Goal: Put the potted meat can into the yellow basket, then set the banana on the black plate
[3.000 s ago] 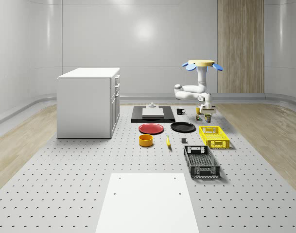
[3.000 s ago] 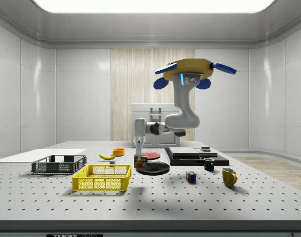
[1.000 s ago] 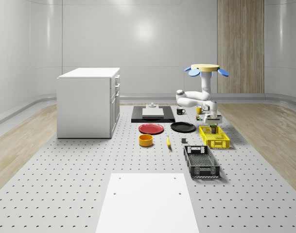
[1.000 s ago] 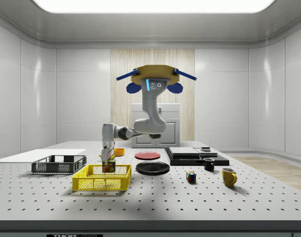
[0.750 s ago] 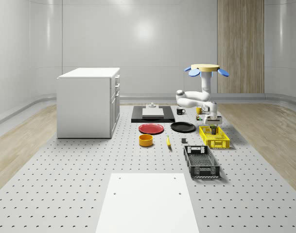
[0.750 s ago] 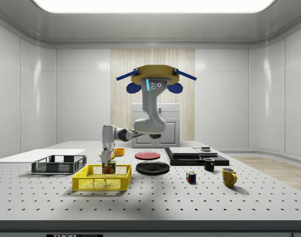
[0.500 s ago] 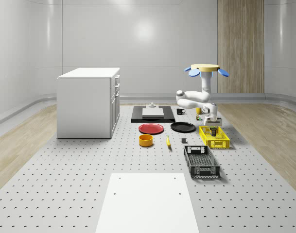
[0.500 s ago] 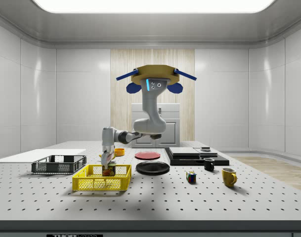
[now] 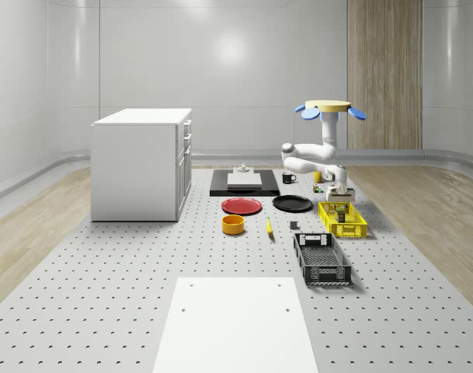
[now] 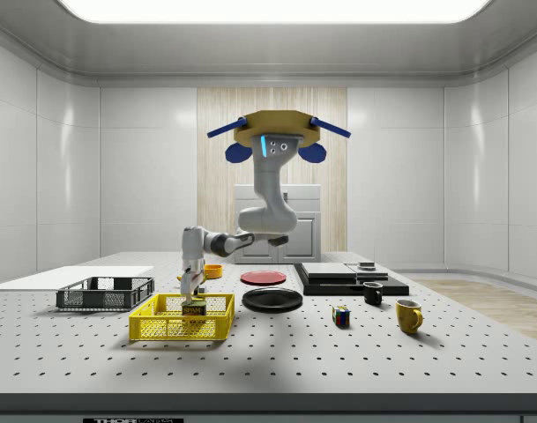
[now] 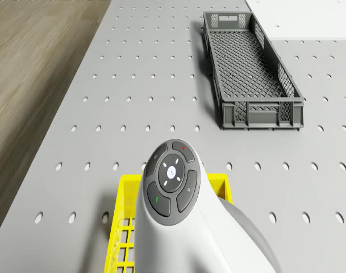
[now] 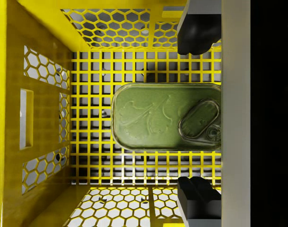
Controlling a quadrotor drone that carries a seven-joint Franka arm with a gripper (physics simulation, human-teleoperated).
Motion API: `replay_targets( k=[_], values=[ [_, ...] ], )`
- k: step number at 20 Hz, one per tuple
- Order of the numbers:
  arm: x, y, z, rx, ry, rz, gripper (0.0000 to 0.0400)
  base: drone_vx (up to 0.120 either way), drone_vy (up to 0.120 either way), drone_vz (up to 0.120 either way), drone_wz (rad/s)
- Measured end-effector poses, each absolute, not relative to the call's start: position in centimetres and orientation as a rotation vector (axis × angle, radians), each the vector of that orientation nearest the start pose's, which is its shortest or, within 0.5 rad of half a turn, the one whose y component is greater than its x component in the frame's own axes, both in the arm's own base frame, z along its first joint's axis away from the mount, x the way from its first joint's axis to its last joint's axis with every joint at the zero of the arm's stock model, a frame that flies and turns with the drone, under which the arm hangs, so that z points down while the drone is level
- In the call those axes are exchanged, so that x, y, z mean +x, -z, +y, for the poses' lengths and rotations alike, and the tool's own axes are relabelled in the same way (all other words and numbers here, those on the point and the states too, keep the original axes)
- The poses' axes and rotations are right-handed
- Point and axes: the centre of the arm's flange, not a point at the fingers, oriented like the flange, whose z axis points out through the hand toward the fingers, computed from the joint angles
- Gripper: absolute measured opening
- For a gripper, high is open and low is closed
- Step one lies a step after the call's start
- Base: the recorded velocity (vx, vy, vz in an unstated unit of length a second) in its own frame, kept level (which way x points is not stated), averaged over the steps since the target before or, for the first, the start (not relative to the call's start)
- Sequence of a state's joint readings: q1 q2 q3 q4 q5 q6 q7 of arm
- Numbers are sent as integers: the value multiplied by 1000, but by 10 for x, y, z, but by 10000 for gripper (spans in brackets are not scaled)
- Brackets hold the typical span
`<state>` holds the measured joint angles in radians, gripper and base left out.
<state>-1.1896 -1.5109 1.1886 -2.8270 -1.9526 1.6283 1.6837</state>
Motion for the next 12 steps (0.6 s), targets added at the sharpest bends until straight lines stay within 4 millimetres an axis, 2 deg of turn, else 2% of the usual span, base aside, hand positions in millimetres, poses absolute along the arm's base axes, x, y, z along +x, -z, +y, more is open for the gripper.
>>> replay_targets(
  k=[2,4,12],
  values=[
    [307,-542,0,0,-786,-1,391,40,-80,120,0],
    [307,-542,0,0,-786,-1,395,120,-120,100,0],
    [307,-541,0,1,-786,-2,399,120,-120,0,0]
  ],
)
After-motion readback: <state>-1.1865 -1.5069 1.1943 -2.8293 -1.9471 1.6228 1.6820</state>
